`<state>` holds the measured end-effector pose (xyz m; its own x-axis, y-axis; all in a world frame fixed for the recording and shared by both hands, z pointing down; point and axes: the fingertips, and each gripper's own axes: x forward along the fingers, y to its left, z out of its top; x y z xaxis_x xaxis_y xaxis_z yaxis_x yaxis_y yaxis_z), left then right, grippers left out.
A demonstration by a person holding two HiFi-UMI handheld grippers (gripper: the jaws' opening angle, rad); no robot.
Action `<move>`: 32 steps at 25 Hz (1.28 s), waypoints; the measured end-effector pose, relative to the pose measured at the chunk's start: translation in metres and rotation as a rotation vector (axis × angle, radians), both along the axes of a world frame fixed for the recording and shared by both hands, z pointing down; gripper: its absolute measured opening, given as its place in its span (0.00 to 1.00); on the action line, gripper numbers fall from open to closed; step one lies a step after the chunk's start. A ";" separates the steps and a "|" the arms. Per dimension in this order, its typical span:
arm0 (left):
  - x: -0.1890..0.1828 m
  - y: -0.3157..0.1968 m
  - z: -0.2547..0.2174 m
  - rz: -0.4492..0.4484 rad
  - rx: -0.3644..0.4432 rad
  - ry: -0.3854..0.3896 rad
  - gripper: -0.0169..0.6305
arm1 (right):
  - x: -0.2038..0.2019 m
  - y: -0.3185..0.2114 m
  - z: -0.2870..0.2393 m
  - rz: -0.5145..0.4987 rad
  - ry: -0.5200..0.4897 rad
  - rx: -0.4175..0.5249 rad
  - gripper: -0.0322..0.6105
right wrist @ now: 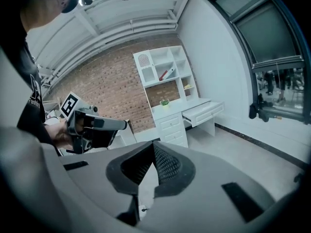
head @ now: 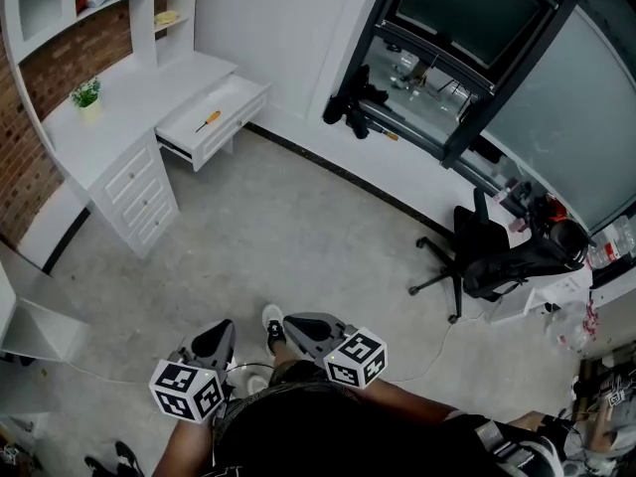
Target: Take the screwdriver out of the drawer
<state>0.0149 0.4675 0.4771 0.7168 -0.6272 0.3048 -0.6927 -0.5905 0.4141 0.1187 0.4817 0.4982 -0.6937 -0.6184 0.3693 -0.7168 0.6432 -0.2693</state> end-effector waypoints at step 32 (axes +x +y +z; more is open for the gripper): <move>0.048 -0.245 -0.025 -0.027 0.015 -0.089 0.05 | 0.038 -0.272 -0.029 -0.049 -0.115 0.020 0.06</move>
